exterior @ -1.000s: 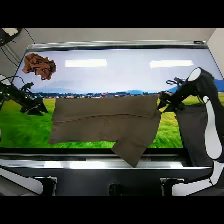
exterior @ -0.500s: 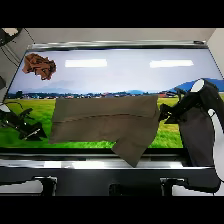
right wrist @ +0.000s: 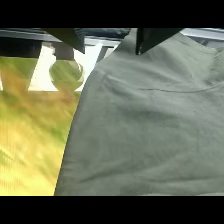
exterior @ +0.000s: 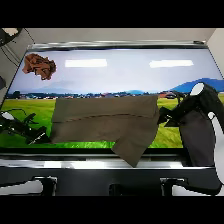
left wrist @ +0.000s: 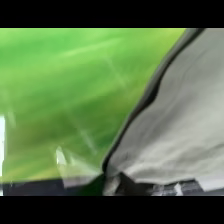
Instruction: Fold the shirts.
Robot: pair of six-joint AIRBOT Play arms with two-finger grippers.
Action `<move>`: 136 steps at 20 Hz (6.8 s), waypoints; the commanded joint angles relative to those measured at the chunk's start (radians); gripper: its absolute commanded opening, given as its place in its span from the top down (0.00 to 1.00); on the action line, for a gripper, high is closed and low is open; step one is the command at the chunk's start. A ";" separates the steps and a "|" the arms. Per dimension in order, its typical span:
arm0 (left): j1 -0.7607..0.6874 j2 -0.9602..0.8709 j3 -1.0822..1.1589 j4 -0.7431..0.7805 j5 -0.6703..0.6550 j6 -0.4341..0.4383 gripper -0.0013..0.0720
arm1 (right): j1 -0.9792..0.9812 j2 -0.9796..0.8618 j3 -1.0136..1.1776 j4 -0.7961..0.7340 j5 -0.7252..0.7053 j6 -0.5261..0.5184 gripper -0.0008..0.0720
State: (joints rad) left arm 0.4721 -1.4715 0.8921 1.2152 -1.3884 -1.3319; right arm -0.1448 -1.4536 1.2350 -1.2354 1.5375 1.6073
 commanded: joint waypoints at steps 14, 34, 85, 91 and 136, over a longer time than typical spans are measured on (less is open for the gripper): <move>-0.014 0.021 -0.007 -0.050 0.009 0.024 0.94 | 0.000 0.269 -0.744 0.401 -0.443 -0.145 0.39; -0.127 -0.184 0.593 -0.125 0.052 -0.153 0.95 | -0.001 -0.109 0.130 0.331 -0.502 -0.058 0.94; -0.949 -0.345 0.601 -0.510 0.360 -0.058 0.94 | 0.161 0.247 0.233 0.219 -0.049 0.164 0.93; -1.094 -0.475 0.601 -0.846 0.409 -0.013 0.94 | 0.161 0.434 0.233 0.206 -0.028 0.288 0.93; -0.324 0.327 0.518 -0.213 0.300 0.024 0.94 | 0.261 -0.134 -0.193 0.473 -0.575 0.135 0.06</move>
State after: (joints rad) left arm 0.1478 -1.1461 1.4105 1.0008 -1.0889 -1.3235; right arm 0.1223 -1.5795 1.1023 -0.8917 1.1080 1.7660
